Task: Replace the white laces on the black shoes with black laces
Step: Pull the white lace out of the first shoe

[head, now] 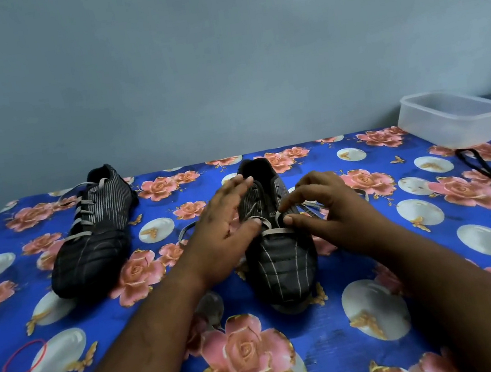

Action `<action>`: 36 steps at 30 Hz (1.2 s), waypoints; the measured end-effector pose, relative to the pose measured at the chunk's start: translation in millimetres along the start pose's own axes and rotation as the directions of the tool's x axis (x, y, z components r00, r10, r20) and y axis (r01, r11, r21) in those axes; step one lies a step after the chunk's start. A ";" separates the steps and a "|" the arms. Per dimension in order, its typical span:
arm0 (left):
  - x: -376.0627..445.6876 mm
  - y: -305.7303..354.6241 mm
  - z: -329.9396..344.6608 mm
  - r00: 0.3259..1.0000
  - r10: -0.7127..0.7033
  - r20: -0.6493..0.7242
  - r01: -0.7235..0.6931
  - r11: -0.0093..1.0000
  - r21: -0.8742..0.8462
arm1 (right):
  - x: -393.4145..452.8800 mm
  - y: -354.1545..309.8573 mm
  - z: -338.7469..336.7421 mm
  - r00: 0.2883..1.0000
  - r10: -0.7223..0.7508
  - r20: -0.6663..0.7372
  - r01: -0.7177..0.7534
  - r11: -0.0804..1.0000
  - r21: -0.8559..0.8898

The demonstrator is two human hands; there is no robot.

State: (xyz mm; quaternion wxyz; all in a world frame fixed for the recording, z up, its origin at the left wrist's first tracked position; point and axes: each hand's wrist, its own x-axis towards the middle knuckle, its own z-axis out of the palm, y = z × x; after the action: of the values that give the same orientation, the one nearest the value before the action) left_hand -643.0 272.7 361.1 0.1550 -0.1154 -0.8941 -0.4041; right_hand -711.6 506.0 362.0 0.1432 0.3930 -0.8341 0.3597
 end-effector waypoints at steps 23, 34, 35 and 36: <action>-3.1 6.7 7.0 0.948 -0.216 0.234 0.147 0.948 0.281 | 2.3 -29.7 16.4 0.991 0.130 0.012 -0.131 0.991 0.003; -1.4 4.2 7.0 0.955 -0.196 0.223 0.134 0.955 0.265 | 1.5 -31.8 -9.8 0.931 0.343 0.126 -0.344 0.704 0.622; -1.5 4.6 6.9 0.954 -0.198 0.226 0.136 0.956 0.260 | 2.1 -28.8 -12.7 0.927 0.365 0.084 -0.344 0.739 0.579; -1.6 5.0 6.9 0.953 -0.200 0.229 0.139 0.956 0.257 | 2.3 -24.5 -13.2 0.927 0.373 0.040 -0.344 0.800 0.492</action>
State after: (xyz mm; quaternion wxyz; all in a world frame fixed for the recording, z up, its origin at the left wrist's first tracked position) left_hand -641.1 281.0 359.7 0.0171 -0.0690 -0.9551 -0.2877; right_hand -695.1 503.5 384.5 -0.0075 0.2408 -0.7699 0.5910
